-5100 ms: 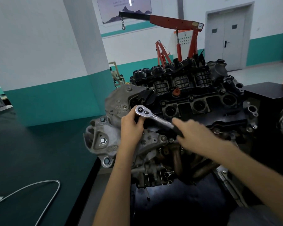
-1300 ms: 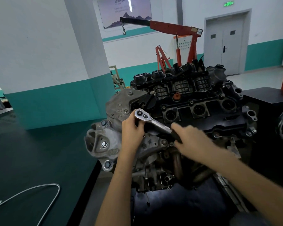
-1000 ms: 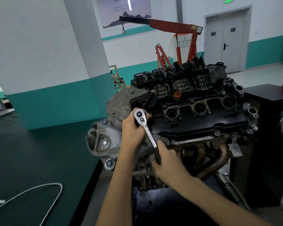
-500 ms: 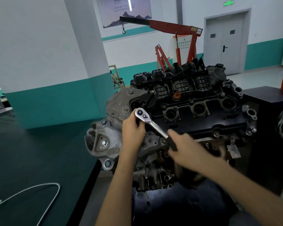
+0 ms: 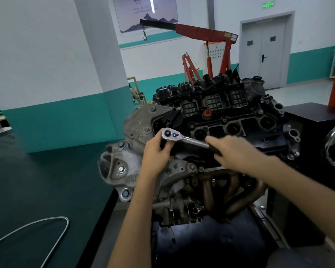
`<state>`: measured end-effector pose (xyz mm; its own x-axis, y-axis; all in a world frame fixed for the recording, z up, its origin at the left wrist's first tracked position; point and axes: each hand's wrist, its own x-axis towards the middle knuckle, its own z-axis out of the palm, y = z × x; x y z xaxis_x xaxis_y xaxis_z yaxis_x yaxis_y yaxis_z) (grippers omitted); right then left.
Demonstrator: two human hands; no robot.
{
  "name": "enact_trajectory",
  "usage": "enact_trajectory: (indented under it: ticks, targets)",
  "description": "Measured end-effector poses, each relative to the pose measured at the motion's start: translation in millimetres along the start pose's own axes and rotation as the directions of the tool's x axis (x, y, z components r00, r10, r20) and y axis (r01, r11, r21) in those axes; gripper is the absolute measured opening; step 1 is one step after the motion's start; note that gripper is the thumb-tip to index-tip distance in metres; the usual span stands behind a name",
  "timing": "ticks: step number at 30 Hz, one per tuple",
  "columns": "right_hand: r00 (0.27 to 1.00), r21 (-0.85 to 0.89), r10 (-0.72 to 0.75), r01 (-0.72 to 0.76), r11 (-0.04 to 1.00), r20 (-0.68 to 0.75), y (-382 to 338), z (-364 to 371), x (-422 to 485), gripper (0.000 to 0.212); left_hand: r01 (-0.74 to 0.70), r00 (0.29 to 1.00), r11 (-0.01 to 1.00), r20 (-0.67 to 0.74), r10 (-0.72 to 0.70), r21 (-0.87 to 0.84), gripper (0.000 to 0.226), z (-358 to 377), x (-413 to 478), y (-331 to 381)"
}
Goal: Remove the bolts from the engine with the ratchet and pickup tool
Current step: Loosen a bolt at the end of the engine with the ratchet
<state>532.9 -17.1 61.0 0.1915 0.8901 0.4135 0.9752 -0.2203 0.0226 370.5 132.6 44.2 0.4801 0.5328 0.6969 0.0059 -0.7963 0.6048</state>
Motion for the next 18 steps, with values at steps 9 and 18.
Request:
enact_trajectory:
  ticks: [9, 18]
  targets:
    - [0.975, 0.658, 0.219, -0.182, 0.731, 0.026, -85, 57, -40, 0.028, 0.071, 0.990, 0.990, -0.134, -0.054, 0.123, 0.015, 8, -2, 1]
    - [0.988, 0.654, 0.145, -0.147, 0.742, 0.057, -74, 55, -31, 0.027, -0.009, 1.000, 0.998, -0.003, 0.009, -0.057, 0.028, 0, -1, 1]
